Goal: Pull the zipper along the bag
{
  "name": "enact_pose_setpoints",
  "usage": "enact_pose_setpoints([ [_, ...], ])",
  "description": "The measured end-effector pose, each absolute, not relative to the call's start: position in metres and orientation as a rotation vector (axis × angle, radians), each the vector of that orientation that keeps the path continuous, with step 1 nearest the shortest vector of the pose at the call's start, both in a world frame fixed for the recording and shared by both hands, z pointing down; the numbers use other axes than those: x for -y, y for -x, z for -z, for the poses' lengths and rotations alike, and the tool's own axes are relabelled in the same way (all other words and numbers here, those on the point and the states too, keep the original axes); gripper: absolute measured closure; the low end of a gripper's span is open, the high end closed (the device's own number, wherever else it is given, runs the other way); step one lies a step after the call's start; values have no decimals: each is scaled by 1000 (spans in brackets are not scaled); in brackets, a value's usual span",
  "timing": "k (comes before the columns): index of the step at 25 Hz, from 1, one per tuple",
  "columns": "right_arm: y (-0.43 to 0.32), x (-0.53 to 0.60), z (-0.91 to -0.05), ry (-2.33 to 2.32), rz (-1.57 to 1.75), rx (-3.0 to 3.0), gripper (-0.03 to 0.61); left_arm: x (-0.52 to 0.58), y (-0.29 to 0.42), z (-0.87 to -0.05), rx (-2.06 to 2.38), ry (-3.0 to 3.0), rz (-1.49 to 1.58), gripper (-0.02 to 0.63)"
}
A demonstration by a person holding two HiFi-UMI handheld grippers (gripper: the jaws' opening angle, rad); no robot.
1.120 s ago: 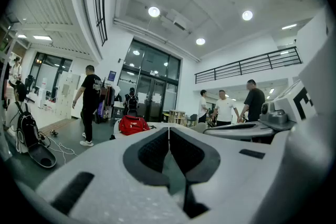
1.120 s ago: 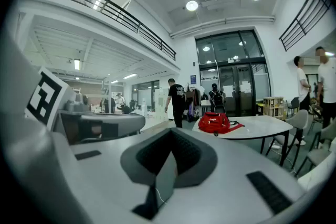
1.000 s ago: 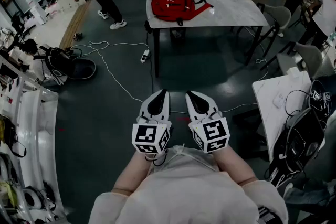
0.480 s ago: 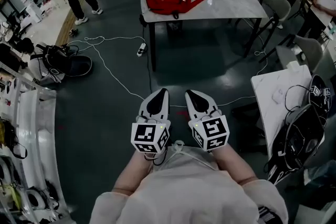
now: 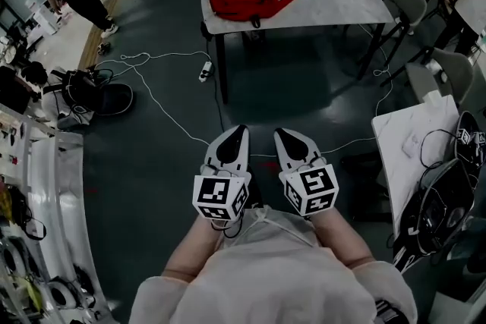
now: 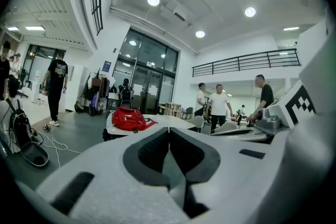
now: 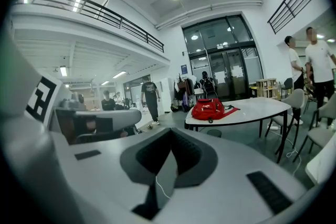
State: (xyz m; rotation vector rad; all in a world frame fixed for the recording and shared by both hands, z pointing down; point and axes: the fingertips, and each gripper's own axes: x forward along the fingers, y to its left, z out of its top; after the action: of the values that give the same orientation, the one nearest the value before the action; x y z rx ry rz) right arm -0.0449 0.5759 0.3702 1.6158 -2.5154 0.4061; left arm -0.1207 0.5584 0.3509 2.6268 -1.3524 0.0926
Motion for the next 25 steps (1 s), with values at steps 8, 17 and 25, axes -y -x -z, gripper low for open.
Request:
enact_pose_setpoints([
  [8, 44, -492, -394, -1604, -480, 2440, 551, -466, 115, -367, 1273, -2617, -113, 594],
  [17, 49, -343, -395, -1650, -552, 2342, 551, -302, 124, -368, 1184, -2578, -120, 592],
  [25, 40, -224, -389, -1723, -550, 2250, 551, -175, 115, -358, 1088, -2630, -117, 594],
])
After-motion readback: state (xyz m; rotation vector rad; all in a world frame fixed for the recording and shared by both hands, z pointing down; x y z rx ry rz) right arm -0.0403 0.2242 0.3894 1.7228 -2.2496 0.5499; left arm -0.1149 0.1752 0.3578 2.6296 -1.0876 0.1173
